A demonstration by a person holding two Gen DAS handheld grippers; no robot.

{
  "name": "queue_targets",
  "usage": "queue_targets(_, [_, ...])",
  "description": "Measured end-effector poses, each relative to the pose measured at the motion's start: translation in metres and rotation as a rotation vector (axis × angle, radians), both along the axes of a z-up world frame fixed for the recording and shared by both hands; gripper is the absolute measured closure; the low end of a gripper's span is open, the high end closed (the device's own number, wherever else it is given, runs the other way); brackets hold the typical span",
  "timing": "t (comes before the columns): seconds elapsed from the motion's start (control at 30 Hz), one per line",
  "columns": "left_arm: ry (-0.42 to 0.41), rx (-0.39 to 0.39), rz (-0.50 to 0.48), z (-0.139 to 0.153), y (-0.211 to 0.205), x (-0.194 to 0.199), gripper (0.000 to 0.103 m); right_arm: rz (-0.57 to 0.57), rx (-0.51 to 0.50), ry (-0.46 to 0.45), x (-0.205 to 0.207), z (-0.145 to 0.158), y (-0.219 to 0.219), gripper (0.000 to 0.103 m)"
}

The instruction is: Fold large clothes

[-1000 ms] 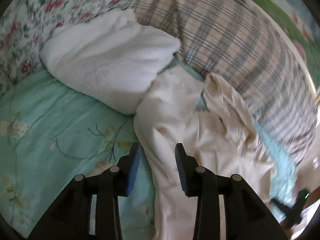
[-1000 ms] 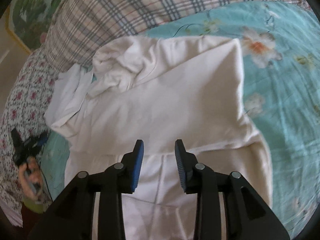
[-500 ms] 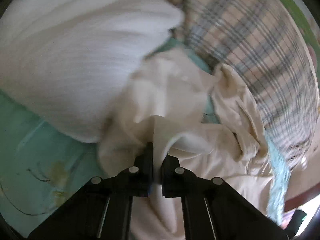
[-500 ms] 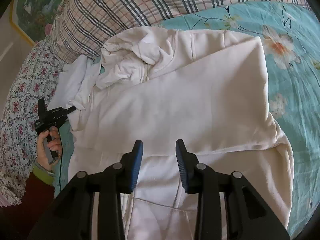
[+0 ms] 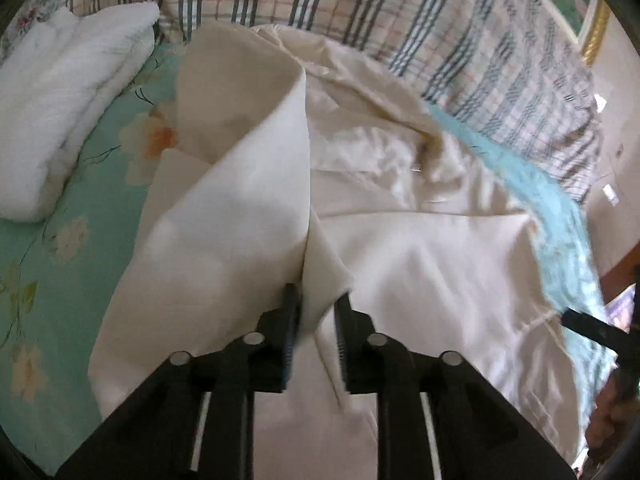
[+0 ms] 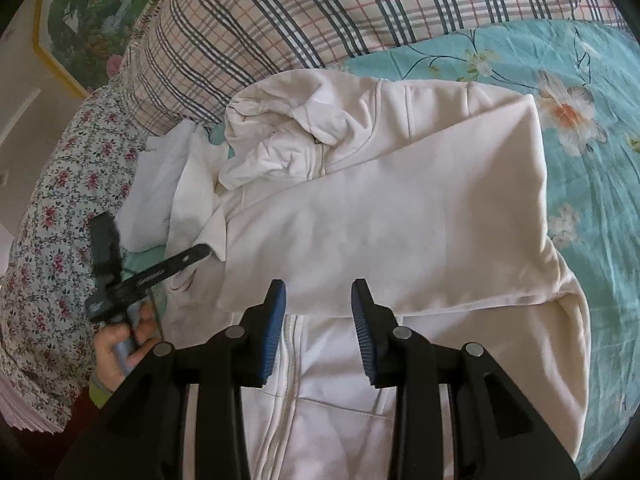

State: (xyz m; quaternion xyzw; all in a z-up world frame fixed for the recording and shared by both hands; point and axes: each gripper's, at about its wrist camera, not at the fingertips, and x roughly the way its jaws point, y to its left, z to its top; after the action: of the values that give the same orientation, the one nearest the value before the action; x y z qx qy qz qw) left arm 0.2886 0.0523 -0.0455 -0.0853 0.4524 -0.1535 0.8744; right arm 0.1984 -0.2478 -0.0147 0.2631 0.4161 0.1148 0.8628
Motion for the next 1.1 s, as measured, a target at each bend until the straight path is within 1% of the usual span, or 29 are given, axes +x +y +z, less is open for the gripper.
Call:
queue_targets(0.03, [-0.02, -0.027, -0.001, 0.009, 0.007, -0.013, 0.073, 0.001, 0.001, -0.002, 0.0, 0.001, -0.001, 0.068])
queue_targets(0.07, [-0.036, -0.036, 0.004, 0.015, 0.012, -0.022, 0.071, 0.004, 0.0, -0.004, 0.001, 0.002, -0.001, 0.068])
queue_targets(0.1, [-0.052, -0.037, 0.011, 0.021, 0.017, -0.03, 0.067, 0.008, -0.002, -0.005, 0.004, 0.002, 0.0, 0.067])
queue_targets(0.17, [-0.1, -0.025, 0.05, 0.037, 0.032, -0.045, 0.064, 0.023, -0.006, -0.005, 0.015, 0.004, 0.006, 0.065])
queue_targets(0.2, [-0.118, -0.013, 0.079, 0.044, 0.041, -0.047, 0.059, 0.035, -0.001, -0.007, 0.022, 0.005, 0.009, 0.062])
queue_targets(0.23, [-0.125, -0.009, 0.093, 0.047, 0.047, -0.046, 0.052, 0.045, 0.004, -0.009, 0.028, 0.006, 0.012, 0.058])
queue_targets(0.3, [-0.139, -0.003, 0.121, 0.057, 0.057, -0.03, 0.046, 0.056, 0.005, -0.015, 0.038, 0.008, 0.018, 0.057])
queue_targets(0.37, [-0.121, -0.019, 0.151, 0.064, 0.067, 0.005, 0.034, 0.072, 0.008, -0.022, 0.046, 0.011, 0.027, 0.056])
queue_targets(0.4, [-0.098, -0.044, 0.162, 0.066, 0.07, 0.024, 0.022, 0.078, 0.01, -0.025, 0.048, 0.012, 0.03, 0.056])
queue_targets(0.43, [-0.066, -0.084, 0.173, 0.066, 0.071, 0.047, 0.017, 0.083, 0.012, -0.028, 0.048, 0.013, 0.033, 0.056])
queue_targets(0.47, [-0.035, -0.128, 0.172, 0.065, 0.069, 0.074, 0.017, 0.089, 0.016, -0.028, 0.048, 0.012, 0.035, 0.056])
queue_targets(0.5, [-0.004, -0.147, 0.176, 0.062, 0.064, 0.1, 0.017, 0.093, 0.019, -0.026, 0.047, 0.01, 0.035, 0.056])
queue_targets(0.6, [0.056, -0.127, 0.189, 0.052, 0.045, 0.153, 0.017, 0.086, 0.016, 0.0, 0.044, 0.002, 0.031, 0.056])
queue_targets(0.63, [0.076, -0.096, 0.209, 0.045, 0.037, 0.175, 0.019, 0.079, 0.014, 0.014, 0.043, -0.002, 0.027, 0.056])
queue_targets(0.67, [0.083, -0.071, 0.225, 0.04, 0.034, 0.185, 0.021, 0.073, 0.013, 0.024, 0.042, -0.004, 0.023, 0.056])
queue_targets(0.7, [0.084, -0.043, 0.24, 0.036, 0.032, 0.195, 0.04, 0.063, 0.008, 0.035, 0.04, -0.006, 0.018, 0.056])
queue_targets(0.73, [0.092, -0.022, 0.242, 0.03, 0.03, 0.205, 0.084, 0.052, 0.003, 0.042, 0.038, -0.008, 0.012, 0.056])
queue_targets(0.77, [0.114, -0.031, 0.231, 0.025, 0.03, 0.209, 0.103, 0.039, -0.001, 0.045, 0.034, -0.009, 0.005, 0.056])
queue_targets(0.8, [0.122, -0.042, 0.232, 0.022, 0.031, 0.209, 0.101, 0.027, -0.001, 0.046, 0.032, -0.01, -0.001, 0.056])
queue_targets(0.83, [0.081, -0.051, 0.234, 0.024, 0.03, 0.198, 0.101, 0.012, 0.0, 0.047, 0.029, -0.01, -0.007, 0.056])
queue_targets(0.9, [0.005, -0.026, 0.211, 0.034, 0.022, 0.174, 0.101, -0.019, 0.011, 0.038, 0.023, -0.012, -0.019, 0.056])
queue_targets(1.0, [-0.087, -0.024, 0.15, 0.05, 0.0, 0.128, 0.101, -0.062, 0.033, 0.029, 0.017, -0.015, -0.033, 0.056])
queue_targets(1.03, [-0.122, -0.021, 0.118, 0.057, -0.013, 0.107, 0.101, -0.075, 0.04, 0.029, 0.016, -0.016, -0.036, 0.056])
queue_targets(1.1, [-0.163, -0.012, 0.065, 0.062, -0.035, 0.083, 0.101, -0.102, 0.059, 0.027, 0.012, -0.018, -0.042, 0.056])
